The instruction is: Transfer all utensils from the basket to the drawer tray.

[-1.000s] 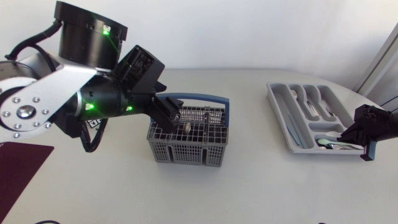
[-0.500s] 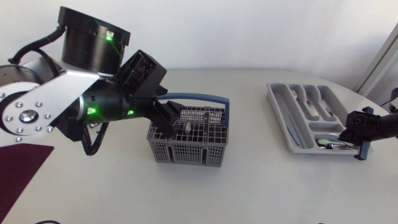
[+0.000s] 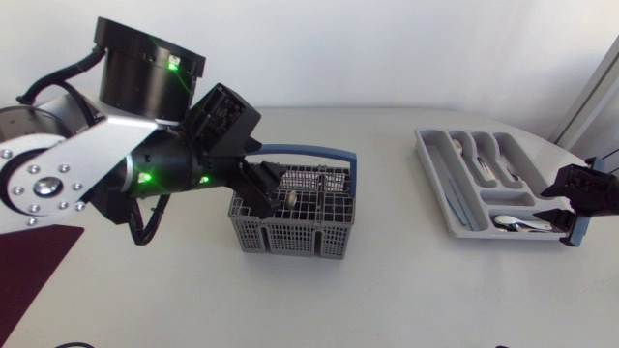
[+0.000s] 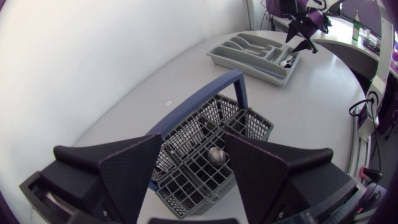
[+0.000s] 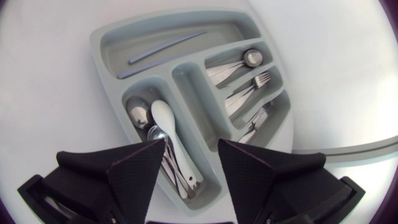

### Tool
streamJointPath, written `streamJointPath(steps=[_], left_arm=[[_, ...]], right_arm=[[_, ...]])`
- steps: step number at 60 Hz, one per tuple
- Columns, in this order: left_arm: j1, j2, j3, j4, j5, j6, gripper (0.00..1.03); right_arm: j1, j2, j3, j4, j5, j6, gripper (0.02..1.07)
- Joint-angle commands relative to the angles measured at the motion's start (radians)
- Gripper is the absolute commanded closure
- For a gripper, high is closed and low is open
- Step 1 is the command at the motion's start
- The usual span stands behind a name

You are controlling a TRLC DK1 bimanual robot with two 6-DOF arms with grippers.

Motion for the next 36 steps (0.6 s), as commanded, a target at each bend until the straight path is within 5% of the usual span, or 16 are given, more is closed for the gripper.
streamJointPath(steps=[1,19,36], left_arm=[[-0.011,0.009,-0.036,0.004,-0.01,0.012,0.32],[-0.017,0.01,-0.064,0.01,-0.01,0.029,0.32],[0.003,0.003,-0.112,0.011,0.009,0.078,0.32]], right_arm=[[-0.001,-0.064,-0.044,-0.03,-0.029,0.063,0.34],[0.187,-0.294,-0.142,-0.157,-0.078,0.357,0.34],[0.637,-0.475,-0.153,-0.243,0.009,0.821,0.34]])
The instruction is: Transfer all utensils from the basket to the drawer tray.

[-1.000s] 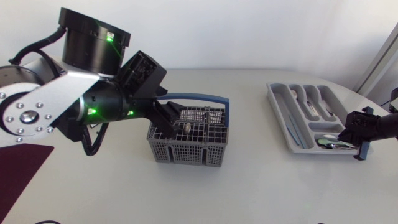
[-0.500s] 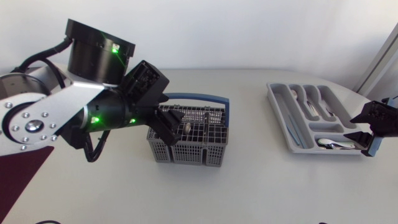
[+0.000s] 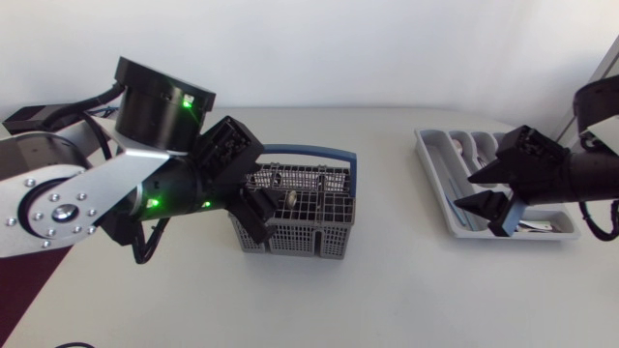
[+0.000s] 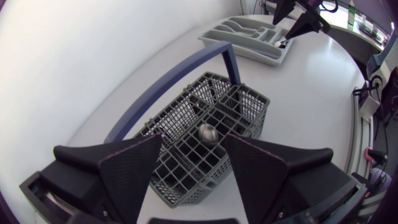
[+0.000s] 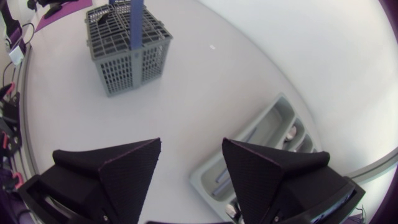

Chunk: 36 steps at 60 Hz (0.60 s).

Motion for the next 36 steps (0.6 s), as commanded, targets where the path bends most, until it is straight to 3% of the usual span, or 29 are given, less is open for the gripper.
streamJointPath(steps=[1,19,36], left_arm=[[0.013,0.0,-0.038,0.007,0.013,0.038,0.32],[0.079,-0.023,-0.074,-0.007,0.134,0.072,0.32],[0.131,-0.044,-0.097,-0.039,0.234,0.109,0.32]], right_arm=[[0.124,-0.024,-0.002,-0.032,0.032,0.184,0.34],[0.473,0.036,0.133,-0.052,0.1,0.57,0.34],[0.576,0.22,0.268,-0.051,0.061,0.805,0.34]])
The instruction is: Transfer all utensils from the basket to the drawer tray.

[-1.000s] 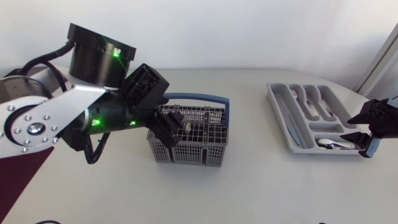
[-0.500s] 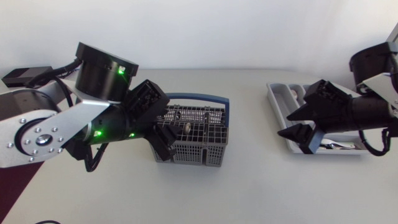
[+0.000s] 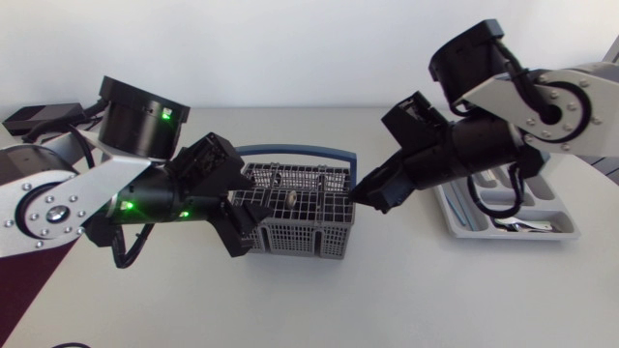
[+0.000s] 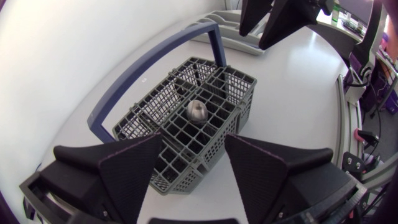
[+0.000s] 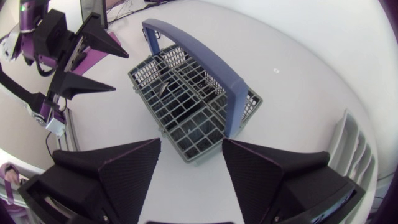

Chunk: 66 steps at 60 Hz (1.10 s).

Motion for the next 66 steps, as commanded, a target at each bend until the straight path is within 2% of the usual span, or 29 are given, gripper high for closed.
streamJointPath(steps=[1,21,35,50,54,66], left_arm=[[0.014,-0.015,-0.032,-0.015,0.022,0.033,0.32],[0.06,-0.001,-0.04,-0.015,0.074,0.06,0.32],[0.066,0.007,-0.051,0.007,0.078,0.065,0.32],[0.073,0.022,-0.052,0.024,0.081,0.069,0.32],[0.075,0.023,-0.054,0.027,0.083,0.071,0.32],[0.081,0.033,-0.06,0.038,0.086,0.073,0.32]], right_arm=[[0.022,0.064,0.047,-0.008,-0.017,0.105,0.34],[0.163,0.196,0.133,0.084,-0.02,0.262,0.35],[0.177,0.265,0.147,0.132,-0.004,0.317,0.48],[0.191,0.308,0.158,0.164,0.017,0.342,0.48],[0.192,0.32,0.158,0.175,0.017,0.346,0.52],[0.192,0.354,0.17,0.198,0.023,0.355,0.52]])
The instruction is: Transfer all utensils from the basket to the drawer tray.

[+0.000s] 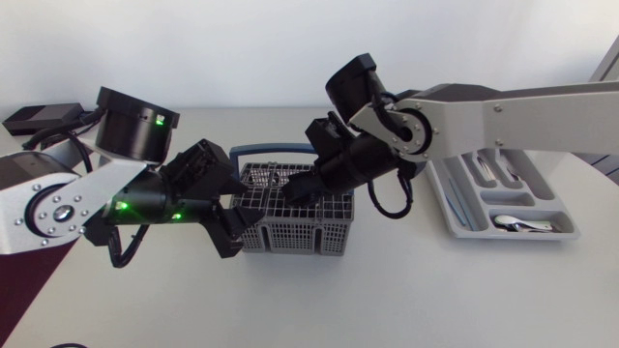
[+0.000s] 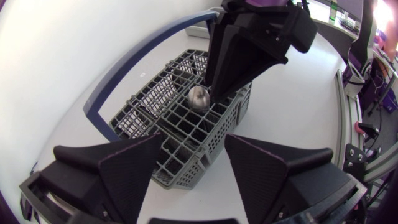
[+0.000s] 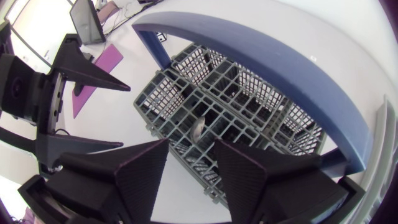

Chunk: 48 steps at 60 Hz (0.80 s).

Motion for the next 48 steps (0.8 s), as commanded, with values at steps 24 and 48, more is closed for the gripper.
streamJointPath(steps=[24,48], left_arm=[[0.014,0.037,-0.037,0.033,0.012,0.026,0.32],[0.014,0.035,-0.042,0.033,0.014,0.024,0.32]], right_arm=[[-0.001,0.034,0.0,0.087,0.028,0.056,0.57],[0.013,0.058,-0.015,0.126,0.038,0.065,0.72]])
